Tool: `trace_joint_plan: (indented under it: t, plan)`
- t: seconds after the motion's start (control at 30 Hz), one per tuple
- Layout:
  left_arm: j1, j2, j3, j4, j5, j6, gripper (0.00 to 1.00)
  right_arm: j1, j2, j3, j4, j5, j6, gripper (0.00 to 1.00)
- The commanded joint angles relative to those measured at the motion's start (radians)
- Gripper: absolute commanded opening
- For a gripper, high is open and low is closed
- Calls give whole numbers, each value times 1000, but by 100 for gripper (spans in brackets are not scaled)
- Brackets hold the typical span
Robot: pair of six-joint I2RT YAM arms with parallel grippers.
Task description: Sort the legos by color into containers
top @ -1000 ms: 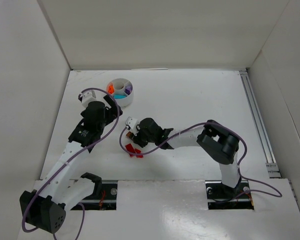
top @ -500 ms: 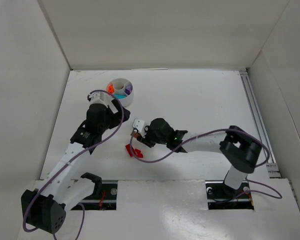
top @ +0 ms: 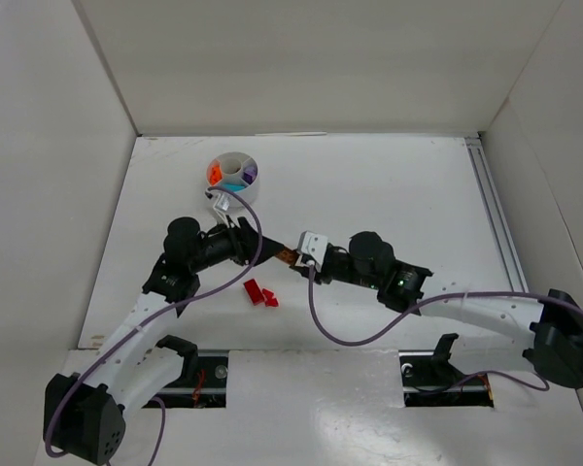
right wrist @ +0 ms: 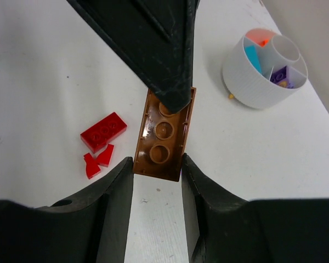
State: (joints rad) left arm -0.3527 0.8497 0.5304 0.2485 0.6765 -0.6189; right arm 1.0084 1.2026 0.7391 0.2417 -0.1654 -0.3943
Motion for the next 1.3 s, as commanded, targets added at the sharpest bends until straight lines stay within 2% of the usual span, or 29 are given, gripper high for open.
trace_joint_plan:
  t: [0.0,0.07,0.1,0.17,0.27,0.33,0.5,0.63,0.67,0.7,0.77,0.8,0.83,0.87,0.97,1.0,1.03,1.1,1.17,1.23,1.27]
  plan:
    - [-5,-11,-21,213,202,-19,64,4,-37,0,10,-52,-23,10]
    - [-5,0,-21,213,202,-28,57,4,-46,0,1,-52,-23,10]
    - [-5,0,-30,213,202,-28,48,4,-46,0,1,-52,-34,10]
    - [-5,9,-30,227,202,-41,41,4,-46,0,1,-62,-34,10]
    - [-5,9,-40,238,202,-62,22,4,-25,11,-8,-62,-34,10]
    - [-5,9,-40,247,202,-62,18,4,-15,20,-8,-51,-34,10]
    - [-5,-11,-40,223,193,-53,20,4,-15,29,-8,-26,-34,10]
    - [-5,-21,-40,193,153,-53,0,4,-15,39,-8,-8,-34,19]
    - [-5,-21,-27,178,132,-53,0,4,-15,39,-8,4,-34,24]
    - [-5,-30,-14,145,79,-41,0,4,-5,39,-18,4,-34,29]
    - [-5,-31,8,94,16,-25,0,4,5,49,-27,24,-25,46]
    - [-5,-31,40,25,-26,-25,0,4,5,60,-27,35,-25,58]
    - [-5,-31,58,-15,-114,5,0,4,5,60,-38,74,-25,89]
    - [-5,-31,78,-52,-173,5,0,4,14,72,-60,101,-11,100]
    - [-5,5,163,-162,-409,33,0,4,14,98,-106,189,-2,100]
    - [-5,49,224,-228,-542,33,0,4,14,98,-107,213,-2,100]
    - [-5,77,255,-251,-543,33,0,4,14,98,-123,240,-2,100]
    - [-5,136,311,-278,-699,42,0,4,14,108,-151,335,-2,100]
    - [-5,257,417,-329,-863,51,0,4,23,108,-174,400,-2,100]
    - [24,359,511,-373,-937,62,0,4,23,118,-226,477,-2,100]
    - [41,467,613,-412,-956,74,0,4,32,118,-237,500,-2,100]
